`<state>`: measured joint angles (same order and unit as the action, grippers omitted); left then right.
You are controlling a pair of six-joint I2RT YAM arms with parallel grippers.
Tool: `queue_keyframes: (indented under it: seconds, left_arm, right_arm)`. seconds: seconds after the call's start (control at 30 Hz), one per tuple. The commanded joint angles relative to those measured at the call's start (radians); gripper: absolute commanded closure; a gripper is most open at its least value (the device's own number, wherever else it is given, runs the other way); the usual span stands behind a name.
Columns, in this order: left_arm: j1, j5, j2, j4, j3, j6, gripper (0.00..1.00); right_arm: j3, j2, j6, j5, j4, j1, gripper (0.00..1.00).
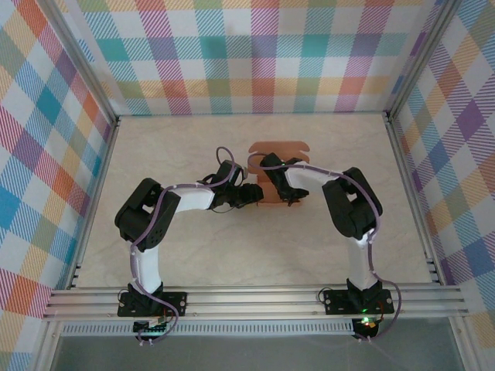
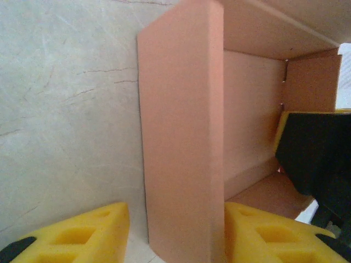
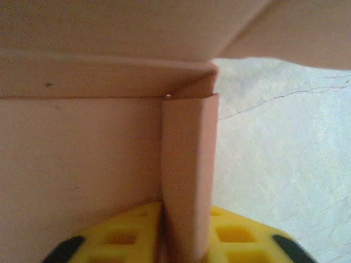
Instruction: Fold the paper box
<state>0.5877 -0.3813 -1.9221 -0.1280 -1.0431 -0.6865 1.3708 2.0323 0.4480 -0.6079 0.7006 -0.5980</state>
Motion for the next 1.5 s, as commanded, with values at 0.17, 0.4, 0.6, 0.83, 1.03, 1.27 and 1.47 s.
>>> queue_keyframes:
  seconds: [0.17, 0.4, 0.6, 0.83, 1.03, 1.27, 1.47]
  left_arm:
    - [0.006, 0.003, 0.026, 0.022, 0.021, 0.011, 0.53]
    - [0.006, 0.004, 0.035, 0.026, 0.022, 0.016, 0.53]
    - [0.006, 0.035, 0.105, 0.021, 0.057, 0.047, 0.44]
    - [0.006, 0.147, 0.288, 0.025, 0.151, 0.172, 0.06]
    - [-0.002, 0.316, 0.447, 0.108, 0.136, 0.402, 0.00]
    - [-0.080, 0.341, 0.403, 0.234, -0.055, 0.650, 0.00]
    - [-0.192, 0.157, 0.336, 0.362, -0.204, 0.776, 0.01]
  right_arm:
    - [-0.057, -0.151, -0.036, 0.133, -0.077, 0.018, 0.60]
    - [-0.091, -0.198, -0.032, 0.145, -0.114, 0.021, 0.53]
    - [-0.195, -0.360, -0.128, 0.202, -0.219, 0.030, 0.39]
    - [-0.263, -0.525, -0.339, 0.457, -0.281, 0.150, 0.31]
    - [-0.252, -0.564, -0.581, 0.819, -0.294, 0.304, 0.30]
    - [-0.036, -0.411, -0.740, 0.961, -0.117, 0.437, 0.31]
    - [0.172, -0.251, -0.882, 1.004, 0.071, 0.479, 0.34]
